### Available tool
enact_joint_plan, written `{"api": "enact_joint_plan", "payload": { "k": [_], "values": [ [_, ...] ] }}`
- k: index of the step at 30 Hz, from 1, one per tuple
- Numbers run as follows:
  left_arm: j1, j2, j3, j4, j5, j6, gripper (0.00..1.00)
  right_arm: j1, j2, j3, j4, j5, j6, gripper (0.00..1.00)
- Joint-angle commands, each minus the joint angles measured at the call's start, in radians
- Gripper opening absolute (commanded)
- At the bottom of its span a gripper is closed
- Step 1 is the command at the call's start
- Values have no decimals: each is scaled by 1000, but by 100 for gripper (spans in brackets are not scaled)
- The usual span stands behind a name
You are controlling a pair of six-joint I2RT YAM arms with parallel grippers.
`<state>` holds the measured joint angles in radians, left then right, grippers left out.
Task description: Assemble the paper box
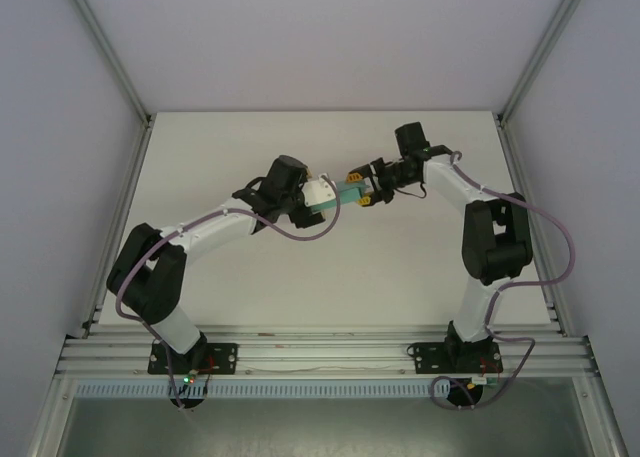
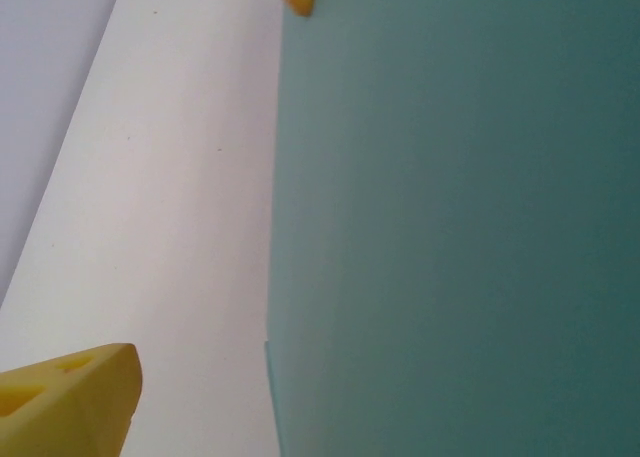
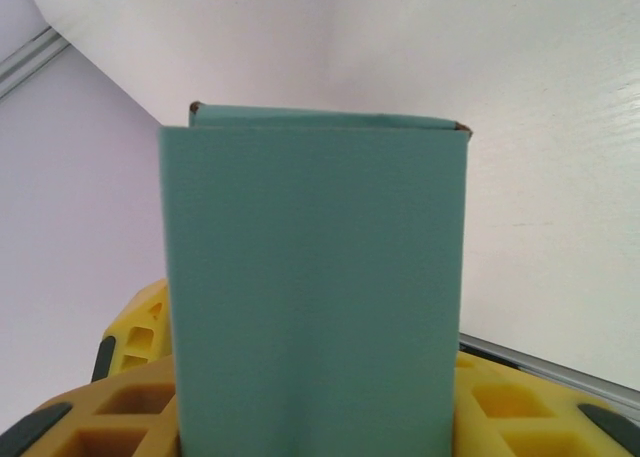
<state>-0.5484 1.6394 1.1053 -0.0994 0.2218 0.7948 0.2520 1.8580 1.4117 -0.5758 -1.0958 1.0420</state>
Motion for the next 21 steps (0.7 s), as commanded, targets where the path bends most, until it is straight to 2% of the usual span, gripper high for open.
{"api": "enact_joint_plan", "payload": {
  "k": [1, 2, 6, 8, 12, 21],
  "values": [
    [-5, 17, 5, 72, -26, 6, 87, 1, -57, -29, -16, -52, 18, 45],
    [-7, 16, 4, 80, -20, 4, 85, 1, -57, -34, -15, -52, 19, 46],
    [-10, 5, 2, 87, -16, 3, 62, 1, -59, -38, -11, -59, 23, 46],
    [-10, 2, -3, 96, -21, -1, 60, 1, -62, -39, 6, -60, 34, 47],
    [-13, -3, -13, 140, -49, -12, 48, 3, -68, -63, 74, -67, 92, 53],
    [-13, -47, -25, 130, -41, -2, 37, 2, -101, -83, 142, -62, 124, 62]
  ]
}}
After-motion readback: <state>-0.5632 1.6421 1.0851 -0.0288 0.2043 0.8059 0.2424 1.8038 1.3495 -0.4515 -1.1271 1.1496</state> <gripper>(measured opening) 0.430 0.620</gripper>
